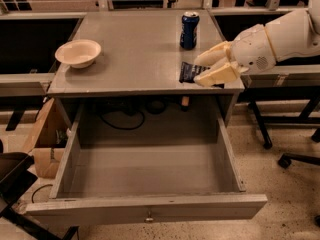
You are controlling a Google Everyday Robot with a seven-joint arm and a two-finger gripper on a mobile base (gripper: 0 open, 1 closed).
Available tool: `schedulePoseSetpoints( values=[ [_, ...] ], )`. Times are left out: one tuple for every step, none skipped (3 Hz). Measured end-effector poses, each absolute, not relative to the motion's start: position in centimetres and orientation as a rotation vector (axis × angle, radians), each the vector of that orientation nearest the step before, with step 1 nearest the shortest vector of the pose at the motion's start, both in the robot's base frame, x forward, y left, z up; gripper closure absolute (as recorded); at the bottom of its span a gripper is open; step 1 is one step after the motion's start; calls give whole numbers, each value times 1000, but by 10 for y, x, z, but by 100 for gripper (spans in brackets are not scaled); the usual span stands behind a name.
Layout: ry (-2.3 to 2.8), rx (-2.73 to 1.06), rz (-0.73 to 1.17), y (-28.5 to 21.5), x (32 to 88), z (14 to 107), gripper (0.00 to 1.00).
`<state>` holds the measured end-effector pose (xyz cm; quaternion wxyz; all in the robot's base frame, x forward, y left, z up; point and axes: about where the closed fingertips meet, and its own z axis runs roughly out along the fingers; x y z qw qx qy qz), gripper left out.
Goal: Place rxbar blueberry into top drawer
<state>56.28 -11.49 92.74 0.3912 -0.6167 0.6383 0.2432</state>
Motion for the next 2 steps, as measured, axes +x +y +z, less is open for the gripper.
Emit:
schedulePoseSetpoints(
  values=[
    [1624,-1567,620,-114,564,926,100],
    [1694,-1639,628,-101,562,881,100]
  ],
)
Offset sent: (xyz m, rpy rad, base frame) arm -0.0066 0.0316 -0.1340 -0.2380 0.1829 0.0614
